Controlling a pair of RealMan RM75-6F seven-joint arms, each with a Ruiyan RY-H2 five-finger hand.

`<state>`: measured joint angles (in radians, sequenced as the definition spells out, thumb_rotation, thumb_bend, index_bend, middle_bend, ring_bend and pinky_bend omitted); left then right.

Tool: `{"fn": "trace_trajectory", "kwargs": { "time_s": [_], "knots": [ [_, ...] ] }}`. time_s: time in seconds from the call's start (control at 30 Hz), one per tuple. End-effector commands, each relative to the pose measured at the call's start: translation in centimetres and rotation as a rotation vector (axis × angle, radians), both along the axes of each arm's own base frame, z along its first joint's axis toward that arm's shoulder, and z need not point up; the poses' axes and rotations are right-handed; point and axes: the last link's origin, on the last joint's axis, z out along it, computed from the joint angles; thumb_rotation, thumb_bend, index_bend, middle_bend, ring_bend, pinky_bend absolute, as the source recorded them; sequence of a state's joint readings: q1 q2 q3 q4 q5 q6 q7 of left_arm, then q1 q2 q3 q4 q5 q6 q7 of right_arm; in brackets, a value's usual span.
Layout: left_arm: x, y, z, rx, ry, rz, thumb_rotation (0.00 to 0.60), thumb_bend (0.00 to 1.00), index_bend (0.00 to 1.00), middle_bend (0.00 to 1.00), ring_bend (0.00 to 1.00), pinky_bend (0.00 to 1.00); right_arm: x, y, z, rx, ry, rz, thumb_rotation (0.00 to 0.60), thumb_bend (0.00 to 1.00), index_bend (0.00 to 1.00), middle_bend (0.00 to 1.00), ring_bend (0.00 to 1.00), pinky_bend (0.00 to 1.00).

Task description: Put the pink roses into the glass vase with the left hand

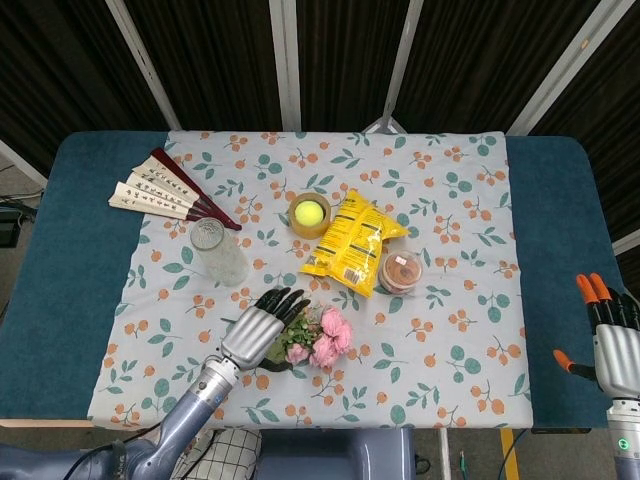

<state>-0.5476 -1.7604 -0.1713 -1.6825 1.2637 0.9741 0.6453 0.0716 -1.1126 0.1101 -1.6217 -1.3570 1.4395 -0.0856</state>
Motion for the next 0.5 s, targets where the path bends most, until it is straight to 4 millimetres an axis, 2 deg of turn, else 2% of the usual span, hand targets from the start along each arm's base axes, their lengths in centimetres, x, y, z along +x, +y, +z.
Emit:
{"fn": "trace_trajectory", "kwargs": {
  "time_s": [0.03,0.13,0.27,0.5],
  "knots": [
    [0.5,-0.1,-1.0,-0.027,-0.002,0.005,0.600,0.00,0.04,0.02,0.00,0.08,0.0,0.0,0.0,-0.001,-0.001,-0.001,0.600,0.12,0.00,0.00,0.00,0.00],
    [0.9,-0.2,-1.7,-0.030,0.009,0.001,0.600,0.00,0.04,0.04,0.00,0.09,0.0,0.0,0.1,-0.002,-0.004,0.000,0.600,0.12,0.00,0.00,0.00,0.00],
    [1.4,-0.2,-2.7,-0.019,0.021,-0.010,0.600,0.01,0.05,0.09,0.01,0.18,0.0,0.0,0.1,-0.004,-0.006,0.003,0.600,0.12,0.00,0.00,0.00,0.00],
    [1.9,0.3,-4.2,0.026,0.049,-0.006,0.600,0.10,0.12,0.16,0.08,0.21,-0.3,0.0,0.3,-0.013,-0.022,-0.009,0.600,0.12,0.00,0.00,0.00,0.00]
  ]
}}
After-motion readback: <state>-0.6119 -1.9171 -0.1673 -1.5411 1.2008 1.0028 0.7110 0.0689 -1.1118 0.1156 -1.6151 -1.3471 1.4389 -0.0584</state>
